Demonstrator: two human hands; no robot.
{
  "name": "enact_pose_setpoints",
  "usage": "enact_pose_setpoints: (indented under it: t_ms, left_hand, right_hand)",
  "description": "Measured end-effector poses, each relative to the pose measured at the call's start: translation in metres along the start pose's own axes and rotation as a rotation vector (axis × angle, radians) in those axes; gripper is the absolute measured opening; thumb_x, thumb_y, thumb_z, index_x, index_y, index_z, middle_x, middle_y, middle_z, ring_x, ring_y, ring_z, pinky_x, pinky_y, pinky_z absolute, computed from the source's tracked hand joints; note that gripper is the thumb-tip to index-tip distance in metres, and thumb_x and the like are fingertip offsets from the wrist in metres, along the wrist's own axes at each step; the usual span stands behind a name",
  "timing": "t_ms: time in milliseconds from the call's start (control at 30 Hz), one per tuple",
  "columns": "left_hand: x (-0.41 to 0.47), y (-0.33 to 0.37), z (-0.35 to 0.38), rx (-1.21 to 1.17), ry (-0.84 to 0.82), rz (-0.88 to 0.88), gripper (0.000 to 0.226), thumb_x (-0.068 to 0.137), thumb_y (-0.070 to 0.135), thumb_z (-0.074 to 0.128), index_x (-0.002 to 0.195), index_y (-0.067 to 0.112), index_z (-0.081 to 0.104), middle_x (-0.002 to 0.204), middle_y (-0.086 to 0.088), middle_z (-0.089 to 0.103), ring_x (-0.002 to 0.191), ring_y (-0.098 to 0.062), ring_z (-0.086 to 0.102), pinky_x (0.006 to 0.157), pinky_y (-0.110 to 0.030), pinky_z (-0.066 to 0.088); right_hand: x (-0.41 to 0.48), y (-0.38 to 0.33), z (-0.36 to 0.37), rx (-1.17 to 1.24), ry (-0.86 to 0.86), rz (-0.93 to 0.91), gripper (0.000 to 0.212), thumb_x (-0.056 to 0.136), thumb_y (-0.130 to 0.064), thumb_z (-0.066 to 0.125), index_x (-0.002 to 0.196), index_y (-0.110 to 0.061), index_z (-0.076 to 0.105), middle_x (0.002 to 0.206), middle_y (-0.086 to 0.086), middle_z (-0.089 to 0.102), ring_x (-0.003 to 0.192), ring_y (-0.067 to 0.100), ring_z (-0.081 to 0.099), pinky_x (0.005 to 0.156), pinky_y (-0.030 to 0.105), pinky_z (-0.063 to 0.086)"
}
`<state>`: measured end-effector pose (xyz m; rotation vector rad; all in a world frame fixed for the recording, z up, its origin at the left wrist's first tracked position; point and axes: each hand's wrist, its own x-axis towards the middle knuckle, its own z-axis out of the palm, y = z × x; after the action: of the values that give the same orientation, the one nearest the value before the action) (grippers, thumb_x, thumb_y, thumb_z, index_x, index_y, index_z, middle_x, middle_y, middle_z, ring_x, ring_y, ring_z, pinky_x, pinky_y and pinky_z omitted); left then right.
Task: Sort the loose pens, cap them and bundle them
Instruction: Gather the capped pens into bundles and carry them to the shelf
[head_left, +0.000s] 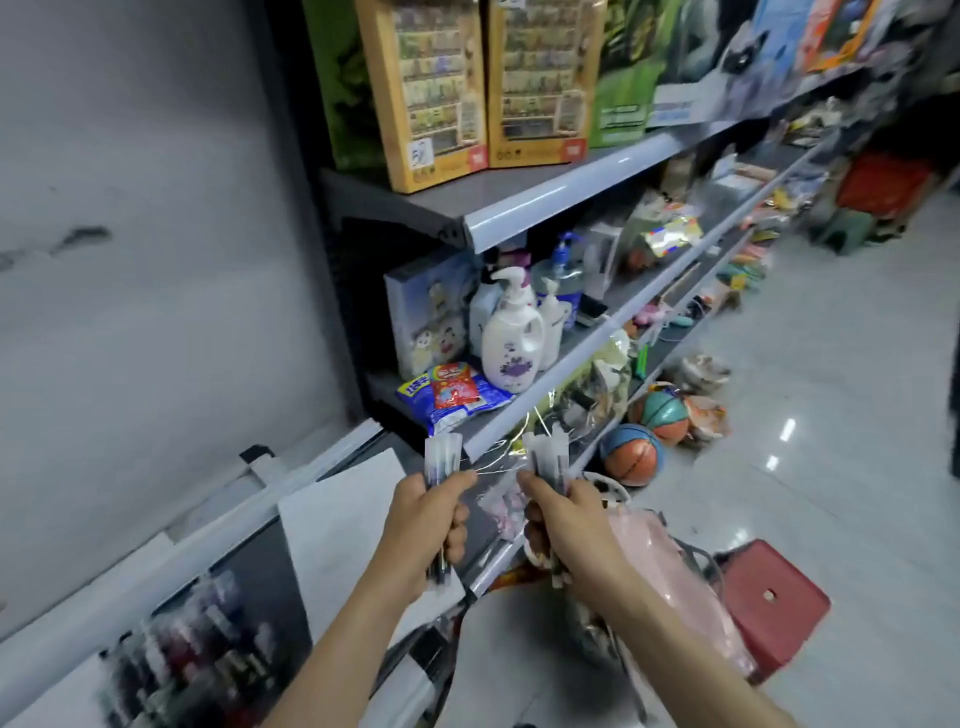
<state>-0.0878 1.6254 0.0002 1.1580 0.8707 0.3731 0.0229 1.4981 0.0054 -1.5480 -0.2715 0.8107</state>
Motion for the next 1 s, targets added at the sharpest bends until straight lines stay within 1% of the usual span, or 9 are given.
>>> enact_pose_setpoints:
  t_ms: [167,300,367,500,600,700,867,933,1000]
  left_hand:
    - [-0.029,-0.012,0.098,0.141,-0.245,-0.011,0.023,0.096,0.024,0.069,0.085,0.011,0.052,0.058,-0.003,0.042,0.041,-0.017,0.034,0.040,-0.023,0.030]
    - [-0.056,-0.033,0.187,0.215,-0.423,-0.043,0.017,0.095,0.022,0.068,0.090,0.014,0.055,0.058,-0.003,0.040,0.041,-0.016,0.032,0.042,-0.022,0.027]
    - [-0.070,-0.048,0.234,0.240,-0.480,-0.060,0.019,0.096,0.022,0.067,0.091,0.015,0.050,0.059,-0.004,0.039,0.042,-0.016,0.032,0.043,-0.022,0.026]
    - [-0.099,-0.083,0.334,0.311,-0.570,-0.067,0.019,0.095,0.019,0.065,0.087,0.017,0.048,0.057,-0.002,0.036,0.043,-0.016,0.029,0.044,-0.022,0.025]
    - [-0.121,-0.113,0.408,0.352,-0.637,-0.070,0.021,0.094,0.018,0.065,0.083,0.019,0.047,0.057,-0.002,0.034,0.044,-0.015,0.028,0.045,-0.022,0.023]
    - [-0.141,-0.138,0.477,0.440,-0.674,-0.055,0.023,0.091,0.017,0.066,0.076,0.021,0.048,0.054,0.000,0.036,0.043,-0.016,0.029,0.045,-0.022,0.024]
    - [-0.156,-0.168,0.566,0.511,-0.688,-0.067,0.017,0.090,0.022,0.065,0.081,0.016,0.052,0.053,-0.003,0.039,0.040,-0.016,0.033,0.043,-0.022,0.028]
    - [-0.156,-0.175,0.596,0.519,-0.707,-0.070,0.016,0.082,0.027,0.067,0.073,0.018,0.057,0.052,-0.004,0.040,0.039,-0.017,0.033,0.042,-0.021,0.029]
    - [-0.151,-0.179,0.625,0.523,-0.731,-0.080,0.021,0.075,0.032,0.067,0.056,0.025,0.060,0.052,-0.003,0.040,0.040,-0.017,0.033,0.043,-0.022,0.029]
  right_hand:
    - [-0.059,0.006,-0.096,-0.002,0.256,-0.015,0.030,0.101,-0.024,0.064,0.078,-0.017,0.046,0.054,0.000,0.034,0.043,0.014,0.032,0.040,0.026,0.026]
    - [-0.099,0.011,-0.180,0.047,0.364,-0.045,0.026,0.101,-0.022,0.062,0.083,-0.017,0.044,0.059,0.000,0.032,0.047,0.016,0.031,0.048,0.032,0.024]
    - [-0.117,0.015,-0.223,0.066,0.416,-0.057,0.026,0.101,-0.021,0.062,0.081,-0.017,0.045,0.059,0.001,0.032,0.048,0.015,0.030,0.047,0.031,0.025]
    - [-0.154,0.026,-0.319,0.122,0.512,-0.063,0.037,0.100,-0.018,0.063,0.069,-0.023,0.043,0.056,0.000,0.032,0.045,0.014,0.029,0.044,0.025,0.025]
    - [-0.181,0.036,-0.393,0.109,0.576,-0.038,0.033,0.100,-0.020,0.063,0.073,-0.018,0.045,0.054,0.000,0.033,0.043,0.015,0.028,0.042,0.023,0.024]
    - [-0.203,0.047,-0.463,0.081,0.649,0.008,0.030,0.098,-0.023,0.066,0.074,-0.016,0.050,0.058,0.003,0.041,0.049,0.018,0.034,0.047,0.027,0.028]
    - [-0.218,0.063,-0.556,0.125,0.716,0.055,0.030,0.097,-0.023,0.066,0.071,-0.019,0.051,0.055,-0.003,0.044,0.045,0.014,0.038,0.044,0.025,0.032]
    - [-0.215,0.065,-0.587,0.116,0.749,0.070,0.029,0.096,-0.024,0.066,0.070,-0.021,0.053,0.056,-0.003,0.045,0.046,0.015,0.039,0.045,0.026,0.032]
    - [-0.208,0.065,-0.617,0.123,0.775,0.070,0.029,0.096,-0.025,0.066,0.070,-0.022,0.054,0.059,-0.001,0.042,0.049,0.015,0.036,0.047,0.027,0.030]
